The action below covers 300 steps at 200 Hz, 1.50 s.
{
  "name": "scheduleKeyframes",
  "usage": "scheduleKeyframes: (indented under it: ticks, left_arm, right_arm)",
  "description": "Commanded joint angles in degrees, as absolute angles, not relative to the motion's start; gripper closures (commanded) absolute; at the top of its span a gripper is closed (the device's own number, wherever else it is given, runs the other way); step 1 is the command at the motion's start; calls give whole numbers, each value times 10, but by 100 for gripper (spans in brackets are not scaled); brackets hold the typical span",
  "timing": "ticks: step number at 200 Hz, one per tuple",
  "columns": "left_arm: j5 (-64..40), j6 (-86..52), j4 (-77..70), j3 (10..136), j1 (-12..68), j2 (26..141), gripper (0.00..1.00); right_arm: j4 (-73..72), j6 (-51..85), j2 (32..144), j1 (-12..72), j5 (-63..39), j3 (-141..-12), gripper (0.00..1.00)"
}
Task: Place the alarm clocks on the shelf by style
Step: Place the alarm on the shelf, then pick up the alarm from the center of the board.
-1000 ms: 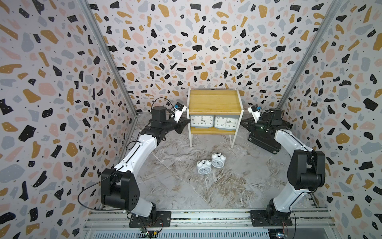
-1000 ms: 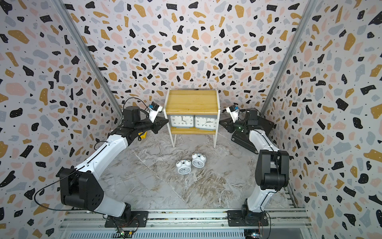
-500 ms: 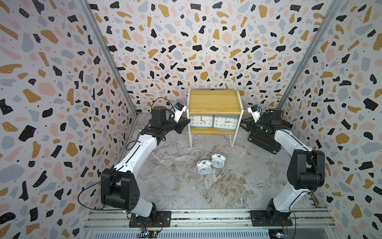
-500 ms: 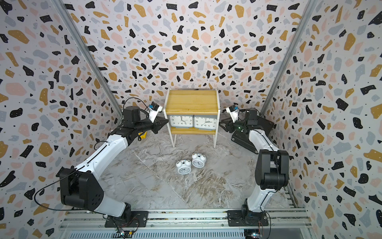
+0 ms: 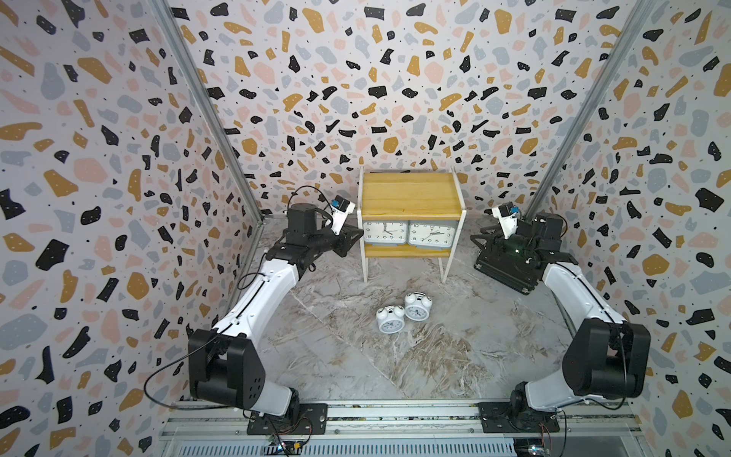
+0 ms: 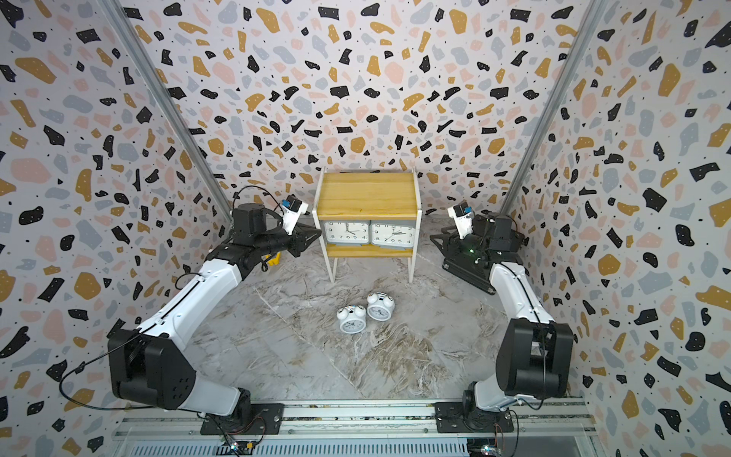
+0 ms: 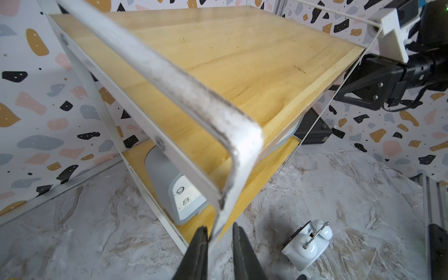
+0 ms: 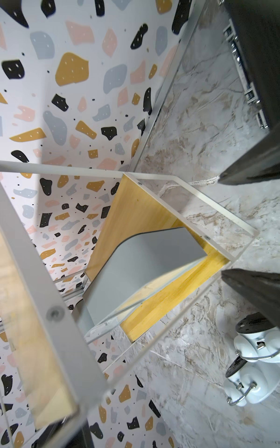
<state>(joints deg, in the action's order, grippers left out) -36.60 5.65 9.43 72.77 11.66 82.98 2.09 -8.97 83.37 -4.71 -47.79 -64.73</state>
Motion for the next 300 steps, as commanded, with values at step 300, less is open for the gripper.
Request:
scheduleKeyframes:
  ticks: [300]
  left_arm:
    - [-318, 75, 6, 361, 303, 610, 68]
  right_arm:
    - [17, 116, 416, 121, -257, -278, 35]
